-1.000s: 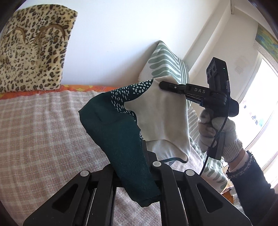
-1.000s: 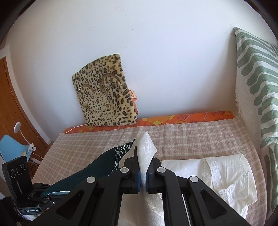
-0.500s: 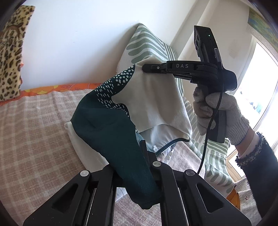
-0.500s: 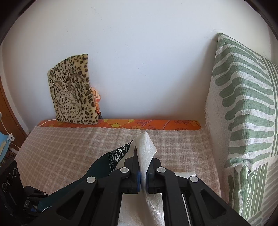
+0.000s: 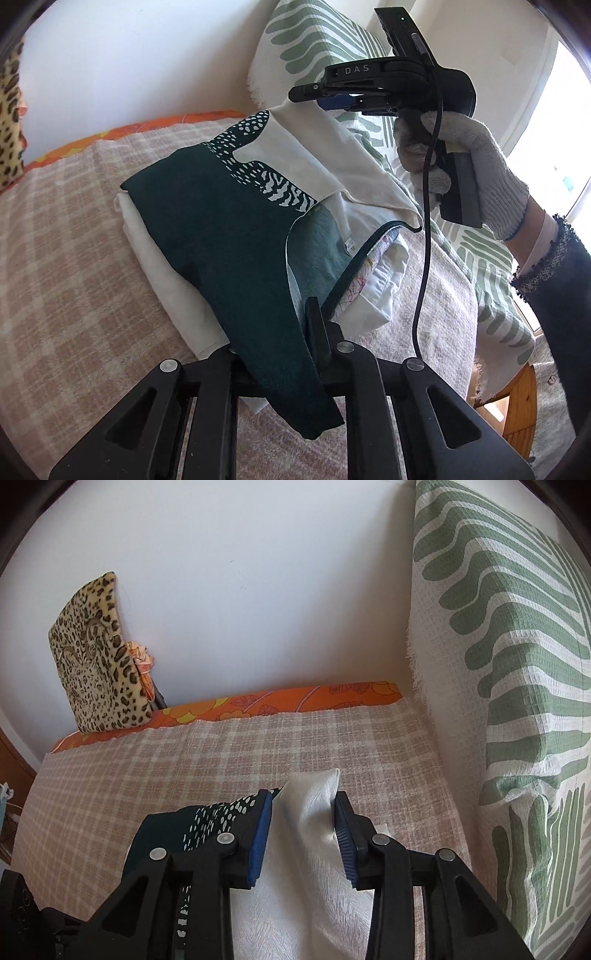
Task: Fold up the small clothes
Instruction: 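Place the bundle onto the white folded clothes stack and open both tools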
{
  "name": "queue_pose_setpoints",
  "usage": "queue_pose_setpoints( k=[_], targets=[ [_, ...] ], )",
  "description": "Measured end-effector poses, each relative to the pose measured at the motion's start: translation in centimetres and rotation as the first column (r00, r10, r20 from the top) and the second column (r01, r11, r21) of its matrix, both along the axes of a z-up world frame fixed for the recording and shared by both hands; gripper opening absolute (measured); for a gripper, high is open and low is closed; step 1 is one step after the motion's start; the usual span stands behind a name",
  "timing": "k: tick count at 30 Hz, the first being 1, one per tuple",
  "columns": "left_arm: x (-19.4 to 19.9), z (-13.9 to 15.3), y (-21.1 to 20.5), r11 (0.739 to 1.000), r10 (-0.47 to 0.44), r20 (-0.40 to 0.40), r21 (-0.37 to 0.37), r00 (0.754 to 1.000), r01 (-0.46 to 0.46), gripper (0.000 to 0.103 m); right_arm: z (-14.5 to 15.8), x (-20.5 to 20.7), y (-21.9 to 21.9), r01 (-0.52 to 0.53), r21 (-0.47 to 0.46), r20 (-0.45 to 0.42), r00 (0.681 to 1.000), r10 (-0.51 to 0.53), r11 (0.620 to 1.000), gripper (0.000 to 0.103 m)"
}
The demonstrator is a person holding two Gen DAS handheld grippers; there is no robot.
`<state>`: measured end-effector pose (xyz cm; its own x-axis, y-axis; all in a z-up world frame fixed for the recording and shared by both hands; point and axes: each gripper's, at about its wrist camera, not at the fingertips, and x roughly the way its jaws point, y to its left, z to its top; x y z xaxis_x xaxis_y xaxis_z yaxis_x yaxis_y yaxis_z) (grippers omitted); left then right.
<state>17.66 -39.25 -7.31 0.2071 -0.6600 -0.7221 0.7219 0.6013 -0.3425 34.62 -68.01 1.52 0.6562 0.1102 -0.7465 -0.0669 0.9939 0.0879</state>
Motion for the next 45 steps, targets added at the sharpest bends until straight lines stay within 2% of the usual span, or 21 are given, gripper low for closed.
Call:
queue_pose_setpoints(
  k=[5,7,10,14,15,16,18,20,22,24,26,28,30,34,36,38,40,43,45],
  targets=[
    [-1.4,2.6,3.5,0.999,-0.02,0.029,-0.032,0.999,0.021,0.014,0.4,-3.5,-4.3,0.074,0.147,0.027,0.997,-0.079,0.986,0.038],
    [-1.4,3.3,4.0,0.999,-0.02,0.043,-0.039,0.999,0.022,0.014,-0.1,-5.1,-5.4,0.089,0.161,0.013,0.996,-0.092,0.983,0.039],
    [-1.2,3.4,4.1,1.0,-0.011,0.072,-0.026,0.997,0.012,0.025,-1.0,-6.9,-6.5,0.105,0.181,-0.003,0.994,-0.106,0.978,0.04],
    [-0.2,3.0,3.8,0.995,0.016,-0.028,-0.099,0.999,-0.019,0.025,-2.2,-8.0,-6.9,0.115,0.213,-0.045,0.993,-0.108,0.97,0.039],
    [-0.6,3.4,3.9,0.993,0.006,-0.026,-0.119,1.0,-0.009,0.025,-2.5,-8.2,-6.7,0.117,0.183,-0.053,0.993,-0.109,0.976,0.035],
    [-0.8,3.7,4.0,0.992,0.0,-0.007,-0.123,1.0,-0.001,0.025,-2.7,-8.4,-6.4,0.114,0.143,-0.067,0.992,-0.106,0.983,0.025],
    [-1.5,4.6,4.3,0.992,-0.013,0.033,-0.129,0.999,0.017,0.025,-3.3,-8.5,-5.9,0.111,0.052,-0.102,0.989,-0.105,0.992,0.017],
    [-1.5,5.4,4.9,0.989,-0.006,0.039,-0.15,0.999,0.011,0.025,-3.9,-8.6,-6.0,0.151,-0.07,-0.128,0.979,-0.159,0.986,0.016],
    [-1.2,5.9,5.4,0.987,0.003,0.025,-0.163,1.0,0.001,0.025,-4.3,-8.8,-6.8,0.192,-0.12,-0.145,0.967,-0.209,0.974,0.015],
    [-0.9,6.4,5.7,0.989,0.029,0.083,-0.148,0.996,-0.016,0.025,-3.6,-9.2,-7.0,0.226,-0.185,-0.102,0.963,-0.248,0.956,0.017],
    [0.1,6.7,5.4,0.993,0.052,0.147,-0.117,0.988,-0.035,0.025,-1.9,-10.0,-6.5,0.209,-0.148,-0.018,0.977,-0.214,0.967,0.019],
    [1.9,6.2,4.6,0.992,0.07,0.124,-0.113,0.99,-0.056,0.025,-0.3,-9.9,-5.3,0.148,-0.065,0.046,0.988,-0.145,0.987,0.023],
    [3.2,5.4,3.4,0.992,0.079,0.103,-0.104,0.992,-0.068,0.025,0.6,-8.8,-3.3,0.064,-0.021,0.084,0.995,-0.062,0.998,0.027],
    [3.4,3.2,0.6,0.998,0.041,0.095,-0.057,0.995,-0.036,0.025,-0.2,-5.2,1.7,-0.078,-0.004,0.067,0.995,0.078,0.997,0.031],
    [3.3,2.2,-0.5,0.999,0.029,0.087,-0.041,0.996,-0.026,0.025,-1.5,-3.3,3.3,-0.106,-0.011,0.036,0.994,0.107,0.994,0.031],
    [3.0,1.4,-1.5,1.0,0.012,0.079,-0.027,0.997,-0.01,0.025,-3.0,-1.6,3.9,-0.1,-0.057,0.003,0.995,0.1,0.993,0.031],
    [2.6,0.5,-2.5,1.0,-0.018,0.085,0.002,0.996,0.018,0.025,-5.2,-0.3,2.8,-0.047,-0.105,-0.058,0.997,0.041,0.993,0.028],
    [2.3,-0.9,-3.4,0.998,-0.048,0.067,0.031,0.997,0.046,0.025,-7.7,-0.2,-0.6,0.057,-0.101,-0.123,0.99,-0.069,0.993,0.028],
    [2.3,-1.3,-3.1,0.999,-0.045,0.056,0.024,0.997,0.043,0.025,-8.1,-0.8,-3.0,0.117,-0.043,-0.119,0.985,-0.122,0.992,0.027]
  ],
)
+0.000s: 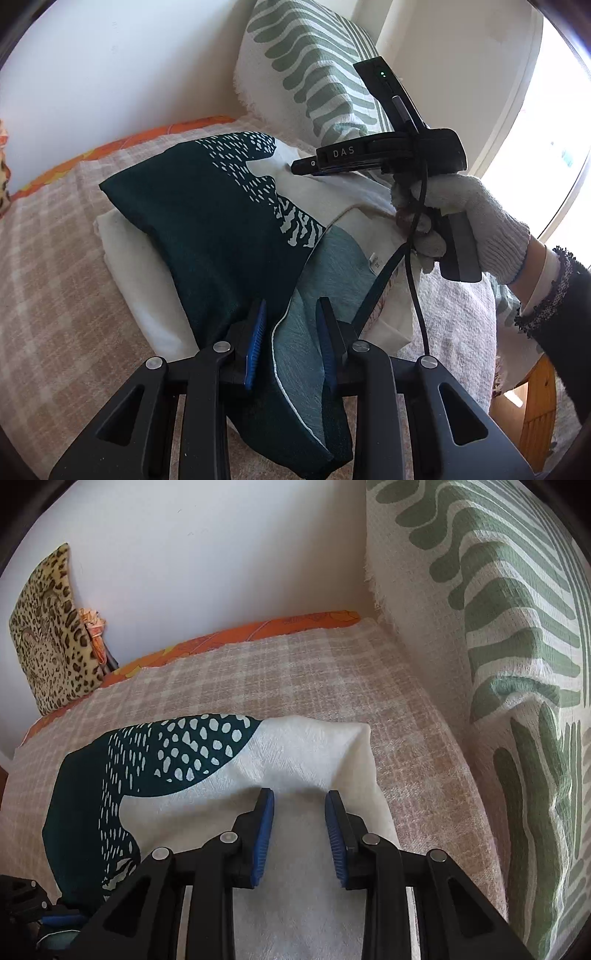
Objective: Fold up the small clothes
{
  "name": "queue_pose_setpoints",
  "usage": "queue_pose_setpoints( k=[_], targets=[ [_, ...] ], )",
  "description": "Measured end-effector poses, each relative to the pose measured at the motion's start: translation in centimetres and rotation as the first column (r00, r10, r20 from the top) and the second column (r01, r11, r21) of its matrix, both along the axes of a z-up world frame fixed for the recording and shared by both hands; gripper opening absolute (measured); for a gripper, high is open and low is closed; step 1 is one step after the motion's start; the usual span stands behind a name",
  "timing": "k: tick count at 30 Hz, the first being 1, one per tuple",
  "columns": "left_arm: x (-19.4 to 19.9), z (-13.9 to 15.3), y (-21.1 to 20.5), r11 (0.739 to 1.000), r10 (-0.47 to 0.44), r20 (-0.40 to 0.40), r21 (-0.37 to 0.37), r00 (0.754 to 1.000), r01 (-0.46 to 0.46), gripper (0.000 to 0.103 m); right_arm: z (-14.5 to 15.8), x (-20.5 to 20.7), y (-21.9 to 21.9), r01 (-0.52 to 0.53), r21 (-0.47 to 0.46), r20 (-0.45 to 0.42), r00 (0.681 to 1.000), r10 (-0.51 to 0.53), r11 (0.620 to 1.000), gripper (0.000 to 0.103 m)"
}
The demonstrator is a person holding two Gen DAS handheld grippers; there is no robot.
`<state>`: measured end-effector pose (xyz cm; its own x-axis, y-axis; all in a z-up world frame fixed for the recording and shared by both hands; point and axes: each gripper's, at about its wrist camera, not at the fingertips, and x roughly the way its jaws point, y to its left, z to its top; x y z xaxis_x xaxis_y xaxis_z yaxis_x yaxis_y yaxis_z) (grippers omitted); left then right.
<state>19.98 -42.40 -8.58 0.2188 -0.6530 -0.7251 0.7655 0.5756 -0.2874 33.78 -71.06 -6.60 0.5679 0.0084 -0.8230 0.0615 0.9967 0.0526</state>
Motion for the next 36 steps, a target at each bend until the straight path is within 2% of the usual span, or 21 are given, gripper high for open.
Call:
queue_pose_setpoints(
  k=[2,3,6,9,10,12,14,16,17,19,25,28,36],
  targets=[
    [-0.1,0.2,0.9,1.0,0.009,-0.001,-0.006,1.0,-0.009,0.025,0.5,-0.9,-1.3,0.029,0.06,0.033,0.999,-0.031,0.998,0.027],
    [0.0,0.6,1.5,1.0,0.017,0.0,-0.007,1.0,-0.017,0.025,0.9,-1.4,-1.4,0.033,0.058,0.042,0.998,-0.036,0.998,0.028],
    [0.0,2.2,3.6,0.999,0.043,0.025,-0.017,0.999,-0.043,0.025,2.2,-2.5,-0.8,0.031,-0.011,0.045,0.999,-0.03,0.999,0.031],
    [0.2,4.1,5.8,0.996,0.08,0.046,-0.037,0.996,-0.078,0.026,4.1,-4.0,-0.2,0.035,-0.031,0.069,0.997,-0.033,0.999,0.031],
    [0.2,4.6,6.4,0.995,0.096,0.048,-0.041,0.994,-0.094,0.028,4.8,-4.5,0.1,0.034,-0.034,0.082,0.996,-0.031,0.999,0.032],
    [0.1,5.6,7.8,0.991,0.124,0.059,-0.05,0.991,-0.121,0.041,6.1,-5.6,0.8,0.034,-0.031,0.109,0.994,-0.03,0.999,0.035],
    [-0.5,6.6,8.7,0.99,0.139,0.091,-0.053,0.986,-0.134,0.047,7.3,-6.9,1.6,0.034,-0.025,0.135,0.99,-0.031,0.999,0.039],
    [-1.1,7.4,9.3,0.989,0.143,0.108,-0.047,0.984,-0.138,0.05,8.4,-8.2,2.7,0.035,-0.035,0.154,0.988,-0.029,0.999,0.054],
    [-1.3,7.8,9.7,0.989,0.145,0.113,-0.047,0.983,-0.141,0.059,8.9,-8.9,3.3,0.035,-0.048,0.164,0.986,-0.027,0.998,0.057],
    [-2.0,8.6,10.4,0.987,0.158,0.133,-0.05,0.978,-0.153,0.068,9.9,-10.3,4.5,0.032,-0.068,0.188,0.982,-0.018,0.997,0.065],
    [-4.6,10.6,12.5,0.987,0.156,0.173,-0.062,0.972,-0.147,0.075,12.1,-14.0,8.0,0.039,-0.072,0.236,0.971,-0.021,0.997,0.082],
    [-5.8,11.5,13.6,0.986,0.163,0.19,-0.07,0.968,-0.152,0.078,12.8,-16.0,10.3,0.043,-0.106,0.254,0.967,-0.014,0.993,0.087],
    [-8.1,13.4,17.1,0.983,0.178,0.221,-0.093,0.959,-0.161,0.081,13.1,-21.3,14.8,0.084,-0.118,0.294,0.955,-0.046,0.989,0.095]
  ],
)
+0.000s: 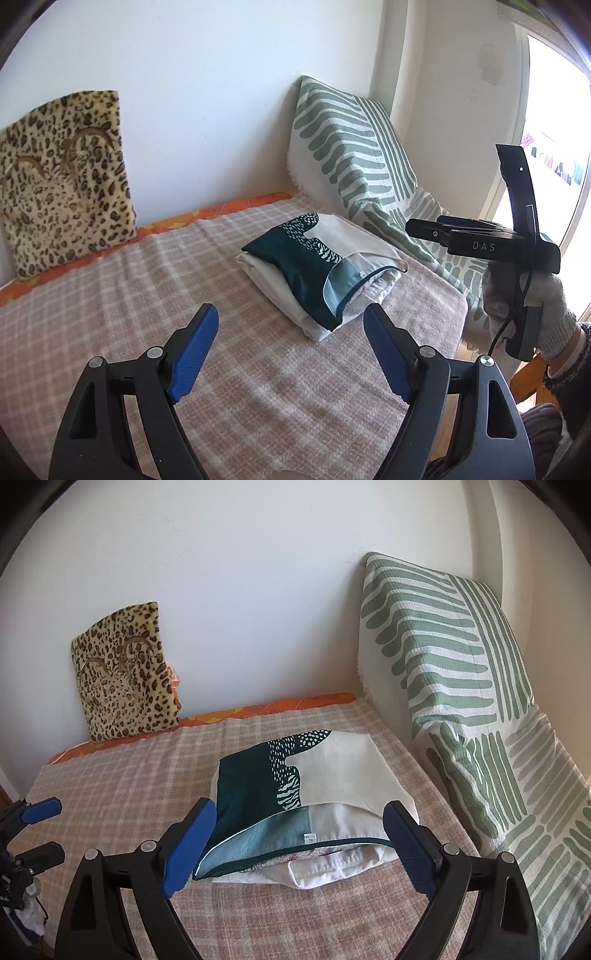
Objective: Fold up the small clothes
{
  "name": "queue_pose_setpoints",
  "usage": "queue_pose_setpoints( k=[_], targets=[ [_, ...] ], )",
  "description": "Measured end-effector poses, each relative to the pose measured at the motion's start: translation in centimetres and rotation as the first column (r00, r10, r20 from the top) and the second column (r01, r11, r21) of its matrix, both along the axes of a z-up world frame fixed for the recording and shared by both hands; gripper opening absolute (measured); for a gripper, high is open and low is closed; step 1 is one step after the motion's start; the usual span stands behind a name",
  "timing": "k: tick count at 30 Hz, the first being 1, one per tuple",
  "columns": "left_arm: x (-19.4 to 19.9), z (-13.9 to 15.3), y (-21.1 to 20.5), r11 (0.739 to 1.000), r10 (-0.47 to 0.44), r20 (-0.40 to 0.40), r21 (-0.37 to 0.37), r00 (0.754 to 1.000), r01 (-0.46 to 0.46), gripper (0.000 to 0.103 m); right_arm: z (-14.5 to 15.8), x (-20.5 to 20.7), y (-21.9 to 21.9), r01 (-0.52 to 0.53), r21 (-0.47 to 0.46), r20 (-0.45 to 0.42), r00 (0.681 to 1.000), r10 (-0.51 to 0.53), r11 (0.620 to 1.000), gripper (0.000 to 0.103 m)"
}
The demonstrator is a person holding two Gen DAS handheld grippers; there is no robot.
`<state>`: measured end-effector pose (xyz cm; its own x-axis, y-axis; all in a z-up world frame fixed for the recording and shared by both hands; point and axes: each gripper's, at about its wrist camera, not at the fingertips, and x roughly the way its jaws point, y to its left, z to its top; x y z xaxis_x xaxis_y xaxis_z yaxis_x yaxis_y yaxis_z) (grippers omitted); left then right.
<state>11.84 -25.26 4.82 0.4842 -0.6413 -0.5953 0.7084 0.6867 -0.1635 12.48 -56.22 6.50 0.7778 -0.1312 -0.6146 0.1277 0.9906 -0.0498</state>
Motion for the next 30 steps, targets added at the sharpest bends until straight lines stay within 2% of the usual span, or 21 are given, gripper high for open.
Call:
queue_pose_setpoints(
  k=[5,9,17,22,30],
  targets=[
    [-1.3,0.6,2.1,1.0,0.012,0.029,-0.008,1.0,-0.011,0.081,-0.4,-2.6,2.4,0.021,0.005,0.017,1.0,-0.022,1.0,0.098],
    [-2.3,0.9,3.8,1.0,0.03,0.062,-0.002,0.998,-0.03,0.082,-0.6,-4.2,4.7,0.023,-0.027,0.031,0.999,-0.022,0.999,0.101],
    [-3.8,0.5,6.2,0.997,0.072,0.12,0.027,0.99,-0.076,0.092,-1.2,-5.8,7.7,0.045,-0.075,0.061,0.997,-0.04,0.996,0.103],
    [-4.0,0.0,7.1,0.994,0.107,0.117,0.027,0.987,-0.111,0.099,-1.4,-6.0,7.5,0.066,-0.059,0.075,0.995,-0.062,0.996,0.103],
    [-3.8,-0.7,7.1,0.991,0.12,0.099,0.042,0.988,-0.125,0.1,-1.6,-6.0,7.6,0.085,-0.071,0.097,0.992,-0.078,0.994,0.103]
  ],
)
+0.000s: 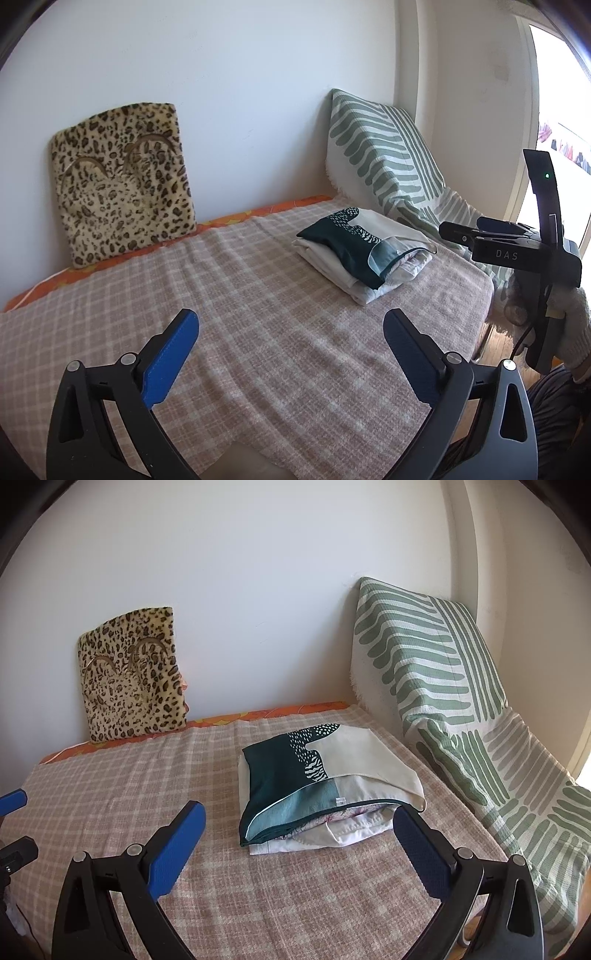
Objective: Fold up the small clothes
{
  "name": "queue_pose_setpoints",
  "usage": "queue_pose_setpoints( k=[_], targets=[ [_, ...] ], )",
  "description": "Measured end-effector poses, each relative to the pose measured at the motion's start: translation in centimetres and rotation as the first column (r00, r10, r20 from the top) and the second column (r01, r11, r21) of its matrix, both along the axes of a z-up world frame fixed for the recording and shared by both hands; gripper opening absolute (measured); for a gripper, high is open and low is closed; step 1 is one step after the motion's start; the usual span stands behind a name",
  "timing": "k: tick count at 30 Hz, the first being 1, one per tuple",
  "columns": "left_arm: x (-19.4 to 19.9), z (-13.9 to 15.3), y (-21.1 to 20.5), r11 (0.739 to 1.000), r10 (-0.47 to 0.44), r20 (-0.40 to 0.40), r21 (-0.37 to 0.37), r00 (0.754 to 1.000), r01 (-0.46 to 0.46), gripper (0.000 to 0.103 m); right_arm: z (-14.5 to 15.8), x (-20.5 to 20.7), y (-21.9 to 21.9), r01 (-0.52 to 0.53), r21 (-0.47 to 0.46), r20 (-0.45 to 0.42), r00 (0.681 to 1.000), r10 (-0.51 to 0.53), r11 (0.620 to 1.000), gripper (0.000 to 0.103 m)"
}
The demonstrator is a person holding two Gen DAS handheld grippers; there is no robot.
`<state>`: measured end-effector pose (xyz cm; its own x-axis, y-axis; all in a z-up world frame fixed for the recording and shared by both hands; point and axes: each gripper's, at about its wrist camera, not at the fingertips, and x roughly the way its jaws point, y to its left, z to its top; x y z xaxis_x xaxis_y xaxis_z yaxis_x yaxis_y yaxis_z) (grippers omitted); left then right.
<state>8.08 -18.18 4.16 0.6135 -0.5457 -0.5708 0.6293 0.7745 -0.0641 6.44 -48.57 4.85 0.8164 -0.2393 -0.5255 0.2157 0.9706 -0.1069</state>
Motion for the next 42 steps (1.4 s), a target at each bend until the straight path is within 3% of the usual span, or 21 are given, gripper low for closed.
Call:
queue_pose_setpoints(
  k=[11,42],
  targets=[
    [0.7,-1.0,0.6,0.999,0.032,-0.071,-0.005,0.997,-0.033,0.102,-0.3,0.1,1.3,-0.015,-0.05,0.01,1.0,0.016,0.999,0.103],
    [0.6,-0.6,0.8,0.999,0.037,-0.067,-0.004,0.997,-0.037,0.102,-0.5,0.1,1.6,-0.021,-0.045,0.012,1.0,0.021,0.999,0.103]
  ],
)
